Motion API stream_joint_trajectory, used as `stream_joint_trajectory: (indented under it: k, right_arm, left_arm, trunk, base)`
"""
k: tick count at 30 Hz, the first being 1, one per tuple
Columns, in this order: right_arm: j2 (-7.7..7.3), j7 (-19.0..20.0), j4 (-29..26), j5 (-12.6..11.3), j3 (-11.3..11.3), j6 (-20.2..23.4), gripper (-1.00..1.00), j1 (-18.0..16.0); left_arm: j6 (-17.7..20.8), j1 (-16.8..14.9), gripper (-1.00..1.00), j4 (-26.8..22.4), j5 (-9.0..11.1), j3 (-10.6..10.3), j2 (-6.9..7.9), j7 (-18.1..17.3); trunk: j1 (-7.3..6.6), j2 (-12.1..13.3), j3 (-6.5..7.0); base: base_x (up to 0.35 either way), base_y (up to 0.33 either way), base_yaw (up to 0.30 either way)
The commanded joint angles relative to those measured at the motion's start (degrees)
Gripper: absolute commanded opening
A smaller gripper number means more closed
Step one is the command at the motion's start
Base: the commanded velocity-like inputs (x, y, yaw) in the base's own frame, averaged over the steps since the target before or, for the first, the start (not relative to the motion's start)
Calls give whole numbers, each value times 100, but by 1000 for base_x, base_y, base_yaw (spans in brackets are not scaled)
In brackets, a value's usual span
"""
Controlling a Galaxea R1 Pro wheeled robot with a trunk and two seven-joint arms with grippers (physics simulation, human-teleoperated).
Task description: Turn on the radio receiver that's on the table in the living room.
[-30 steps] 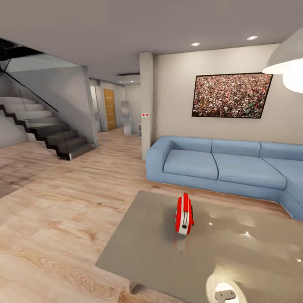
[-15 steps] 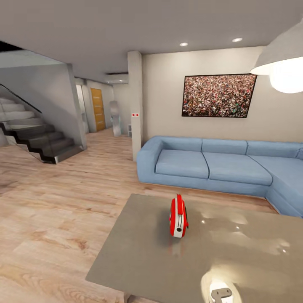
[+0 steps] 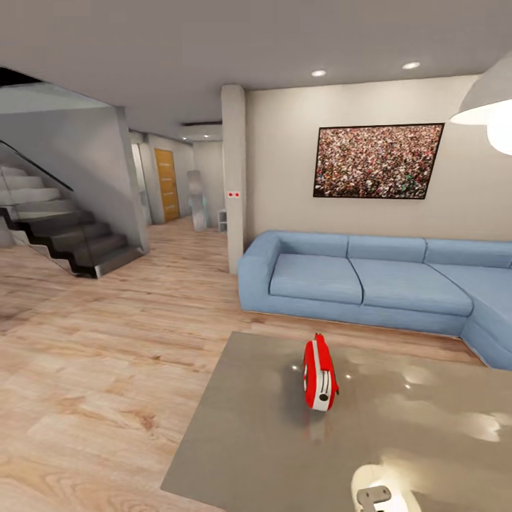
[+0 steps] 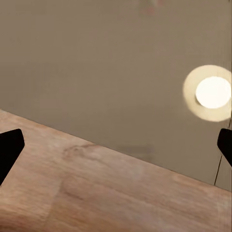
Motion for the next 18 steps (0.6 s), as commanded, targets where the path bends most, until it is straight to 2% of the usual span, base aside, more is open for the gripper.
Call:
stream_joint_trajectory:
  k: [1, 6, 10, 12, 14, 15, 18]
  right_arm:
    - [1, 20, -2, 4, 3, -4, 100, 0]
    - [32, -1, -312, 8, 13, 25, 100, 0]
    - [182, -83, -1042, 14, 52, 229, 100, -160]
    - [201, -100, -1362, 6, 57, 587, 100, -284]
    - [216, -94, -2242, -28, 54, 1743, 100, -487]
    - [218, -87, -2580, -37, 53, 2127, 100, -517]
    - [220, -76, -3185, -47, 53, 2737, 100, -549]
  left_arm:
    - [0, 0, 100, 0, -2, 0, 0, 0]
    - [-1, 0, 100, 0, -3, 0, 0, 0]
    - [1, 0, 100, 0, -5, 0, 4, 0]
    - [0, 0, 100, 0, -4, 0, 6, 0]
    - [-1, 0, 100, 0, -5, 0, 8, 0]
    - [-1, 0, 100, 0, -5, 0, 8, 0]
    - [-1, 0, 100, 0, -4, 0, 8, 0]
  trunk:
    - [0, 0, 0]
    - [0, 0, 0]
    - [0, 0, 0]
    - [0, 0, 0]
    - [0, 0, 0]
    - [0, 0, 0]
    - [0, 0, 0]
  base:
    - [2, 26, 0]
    - [1, 10, 0]
    - [0, 1, 0]
    - [0, 0, 0]
    - [0, 0, 0]
    - [0, 0, 0]
    - [0, 0, 0]
